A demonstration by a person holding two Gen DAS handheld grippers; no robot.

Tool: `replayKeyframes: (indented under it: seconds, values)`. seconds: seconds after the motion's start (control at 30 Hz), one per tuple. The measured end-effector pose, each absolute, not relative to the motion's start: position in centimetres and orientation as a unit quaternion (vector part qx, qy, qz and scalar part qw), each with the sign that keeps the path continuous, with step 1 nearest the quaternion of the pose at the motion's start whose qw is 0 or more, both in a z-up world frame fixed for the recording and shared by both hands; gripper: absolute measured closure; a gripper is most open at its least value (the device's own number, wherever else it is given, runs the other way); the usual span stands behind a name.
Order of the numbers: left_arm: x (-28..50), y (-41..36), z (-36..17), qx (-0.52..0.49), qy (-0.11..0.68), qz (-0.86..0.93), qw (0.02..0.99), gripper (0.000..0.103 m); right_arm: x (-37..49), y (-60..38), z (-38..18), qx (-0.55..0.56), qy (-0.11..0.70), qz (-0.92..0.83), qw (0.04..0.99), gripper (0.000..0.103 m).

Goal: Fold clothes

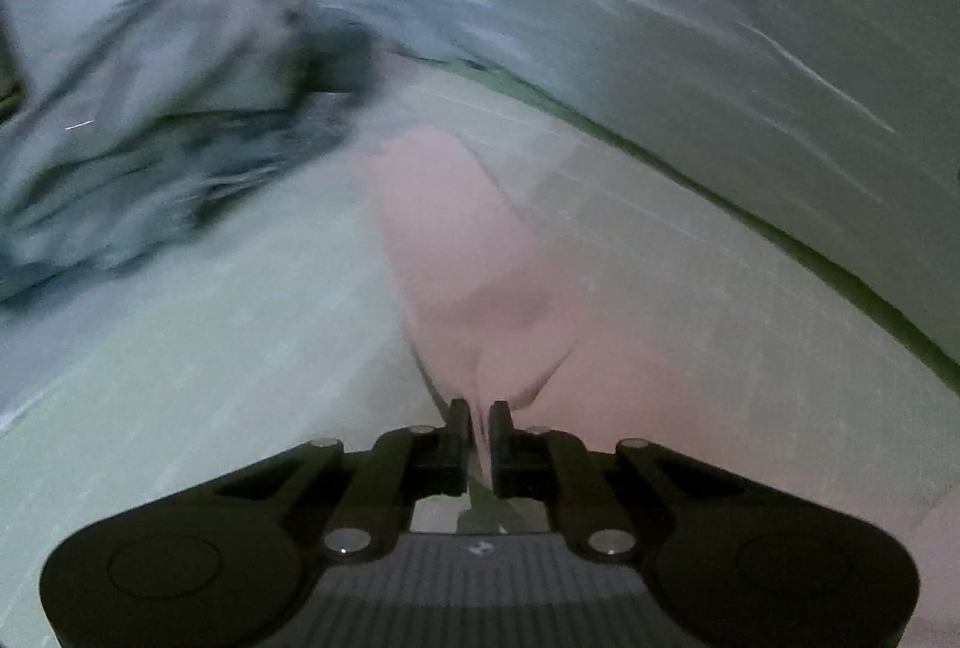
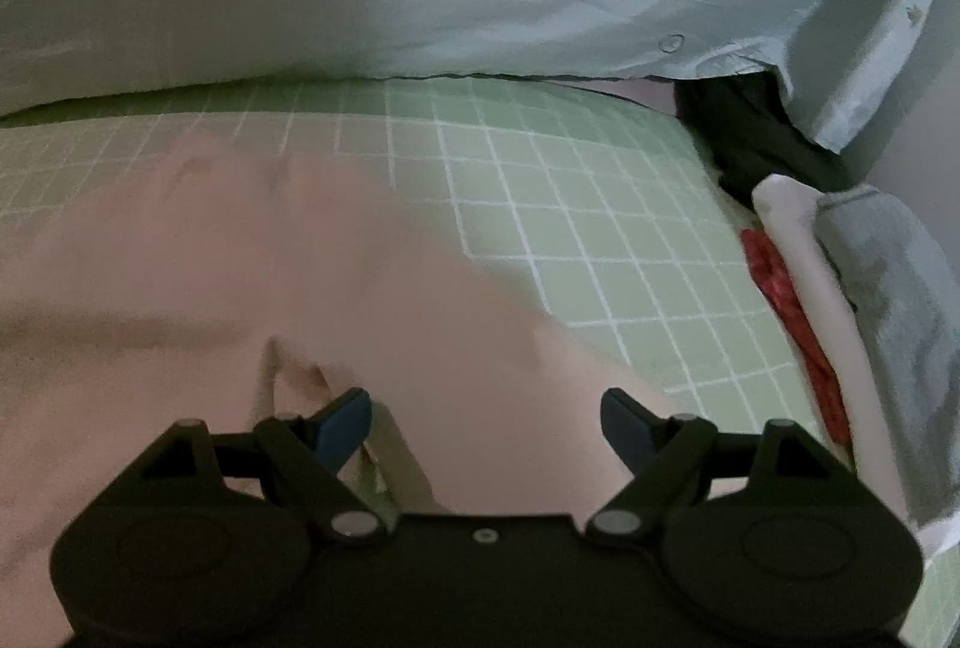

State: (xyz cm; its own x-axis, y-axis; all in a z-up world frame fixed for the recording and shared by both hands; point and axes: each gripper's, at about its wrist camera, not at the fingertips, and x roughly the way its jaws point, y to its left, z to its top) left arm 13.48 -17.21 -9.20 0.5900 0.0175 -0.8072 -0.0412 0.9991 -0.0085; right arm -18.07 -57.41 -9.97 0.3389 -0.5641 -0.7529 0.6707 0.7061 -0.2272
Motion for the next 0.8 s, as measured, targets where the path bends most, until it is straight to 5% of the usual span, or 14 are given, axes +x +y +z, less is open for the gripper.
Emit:
replayKeyframes:
  seconds: [0.3,0.57,0.8]
  values:
    - [7.6,-12.2,-9.2,-0.063,0.486,0.032,0.871,0.086,-18.8,-57.1,-10.6,0.086,0.441,-0.365,0.815,0.019]
    - [10.8,-18.2,-9.6,-0.04,0.497,-0.052,0.865,0.056,-11.9,-59.9,-9.3,0.092,0.411,-0.31,0.852,0.019]
    - [14.0,-24.2,-11.1,-0.005,0.518,-0.129,0.846,0.056,-4.5,-62.5,-10.9,0.134,0.414,-0.246,0.866,0.017]
